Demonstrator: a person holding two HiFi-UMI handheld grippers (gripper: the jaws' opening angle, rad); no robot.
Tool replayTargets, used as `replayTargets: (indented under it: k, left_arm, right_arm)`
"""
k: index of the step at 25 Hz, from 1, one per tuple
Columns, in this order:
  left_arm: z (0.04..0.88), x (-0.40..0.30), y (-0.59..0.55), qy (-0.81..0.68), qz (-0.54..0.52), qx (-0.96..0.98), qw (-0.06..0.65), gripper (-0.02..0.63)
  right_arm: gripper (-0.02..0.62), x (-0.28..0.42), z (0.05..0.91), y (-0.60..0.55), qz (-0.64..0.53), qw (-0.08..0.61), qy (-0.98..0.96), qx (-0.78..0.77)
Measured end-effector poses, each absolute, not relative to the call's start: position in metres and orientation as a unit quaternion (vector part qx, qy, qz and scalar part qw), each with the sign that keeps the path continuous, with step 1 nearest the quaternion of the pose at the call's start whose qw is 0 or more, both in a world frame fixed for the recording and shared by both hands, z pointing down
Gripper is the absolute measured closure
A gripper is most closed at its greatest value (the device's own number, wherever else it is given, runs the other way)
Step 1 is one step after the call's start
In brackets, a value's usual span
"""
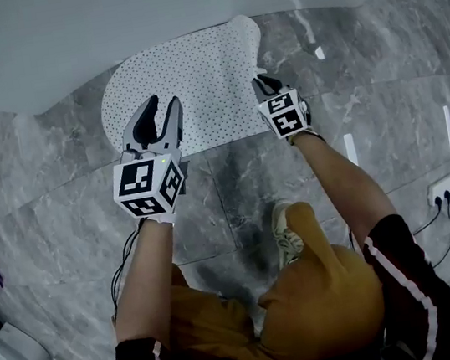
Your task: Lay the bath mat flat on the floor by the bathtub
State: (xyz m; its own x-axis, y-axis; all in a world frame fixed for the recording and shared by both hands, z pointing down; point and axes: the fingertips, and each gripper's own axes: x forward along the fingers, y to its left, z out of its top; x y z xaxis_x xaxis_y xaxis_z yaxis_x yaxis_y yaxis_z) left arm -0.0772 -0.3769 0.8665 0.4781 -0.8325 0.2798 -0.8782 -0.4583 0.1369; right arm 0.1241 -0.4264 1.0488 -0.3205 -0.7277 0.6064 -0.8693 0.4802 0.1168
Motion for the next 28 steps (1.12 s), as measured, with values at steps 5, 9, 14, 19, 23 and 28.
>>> replayTargets:
  k: [5,9,14,19,23,28]
  left_arm:
    - [0.864,-0.082,-0.373,-0.503,0.089,0.85,0.13,0.443]
    - [0.86,-0.085,-0.371,-0.504,0.089,0.85,0.126,0.443]
    - [0.861,-0.086,-0.371,-0.502,0.091,0.851,0.126,0.443]
    - [0.865,-0.08,-0.37,-0.497,0.092,0.853,0.128,0.443]
    - [0.866,-0.077,-0.371,-0.495,0.09,0.854,0.13,0.445]
    - [0.87,-0.075,-0.37,-0.496,0.092,0.853,0.134,0.445]
  right_arm:
    - [0.511,0.1,1.055,-0.418,0.124,0.312,-0.821,0.462]
    - [0.492,0.108,1.067,-0.416,0.136,0.315,-0.815,0.466]
    - [0.478,0.121,1.078,-0.412,0.16,0.327,-0.799,0.479]
    - [0.454,0.146,1.076,-0.418,0.162,0.322,-0.775,0.519]
    - [0.434,0.176,1.077,-0.421,0.185,0.306,-0.752,0.553]
    - [0.429,0.178,1.083,-0.417,0.208,0.295,-0.755,0.548]
